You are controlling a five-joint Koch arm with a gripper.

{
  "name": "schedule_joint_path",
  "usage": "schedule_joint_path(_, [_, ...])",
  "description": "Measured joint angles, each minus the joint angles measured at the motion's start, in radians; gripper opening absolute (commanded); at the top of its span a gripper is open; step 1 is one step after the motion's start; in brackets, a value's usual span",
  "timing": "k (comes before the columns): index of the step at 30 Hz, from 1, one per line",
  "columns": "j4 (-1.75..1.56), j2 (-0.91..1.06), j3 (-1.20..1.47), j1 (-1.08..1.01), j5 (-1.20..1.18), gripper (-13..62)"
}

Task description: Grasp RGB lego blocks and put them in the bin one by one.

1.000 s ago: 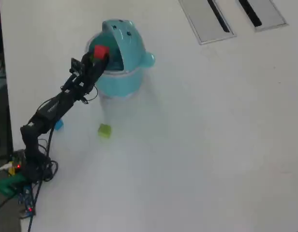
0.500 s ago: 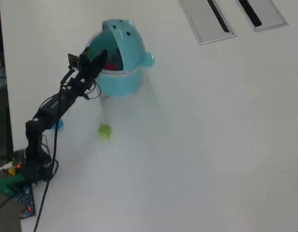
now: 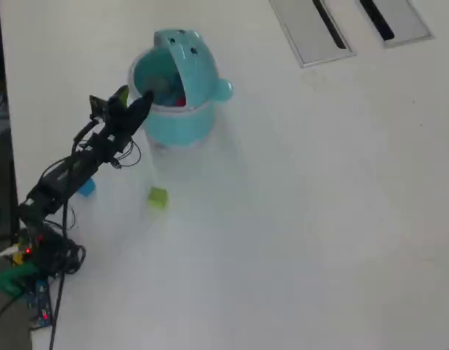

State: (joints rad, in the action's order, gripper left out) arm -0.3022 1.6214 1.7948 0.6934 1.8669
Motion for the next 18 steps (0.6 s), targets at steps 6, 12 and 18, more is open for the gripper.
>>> schedule_joint_path(6, [0.054, 0.209, 0.253, -0.063, -0.014, 32.6])
schedule_joint_path(12, [0.086, 0.374, 0.439, -0.135, -0.061, 32.8])
schedule_joint_path(18, [0.16, 0.457, 0.517, -0.143, -0.097, 33.1])
